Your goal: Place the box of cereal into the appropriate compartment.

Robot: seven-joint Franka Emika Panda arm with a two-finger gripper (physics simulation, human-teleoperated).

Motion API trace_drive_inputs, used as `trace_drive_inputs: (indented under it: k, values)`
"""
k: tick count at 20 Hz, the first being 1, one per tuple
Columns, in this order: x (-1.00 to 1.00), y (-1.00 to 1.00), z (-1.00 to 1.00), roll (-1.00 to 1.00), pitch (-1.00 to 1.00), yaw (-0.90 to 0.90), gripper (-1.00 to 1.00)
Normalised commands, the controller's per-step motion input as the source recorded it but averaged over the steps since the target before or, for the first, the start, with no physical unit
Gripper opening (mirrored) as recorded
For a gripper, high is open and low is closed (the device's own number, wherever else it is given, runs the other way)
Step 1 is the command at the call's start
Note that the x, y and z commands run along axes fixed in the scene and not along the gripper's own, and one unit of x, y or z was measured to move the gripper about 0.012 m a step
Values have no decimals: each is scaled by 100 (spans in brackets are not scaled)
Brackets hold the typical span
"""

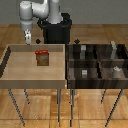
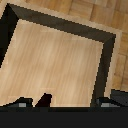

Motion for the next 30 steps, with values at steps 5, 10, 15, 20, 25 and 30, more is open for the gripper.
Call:
trace_drive_inputs:
  k: [5,10,15,20,25,30]
  values:
    - [0,40,0,0,0,0,100]
    - [0,100,0,0,0,0,100]
    - [40,40,0,0,0,0,100]
    - [20,0,0,0,0,0,100]
    - [0,0,-20,0,0,0,100]
    - [0,0,-60,0,0,0,100]
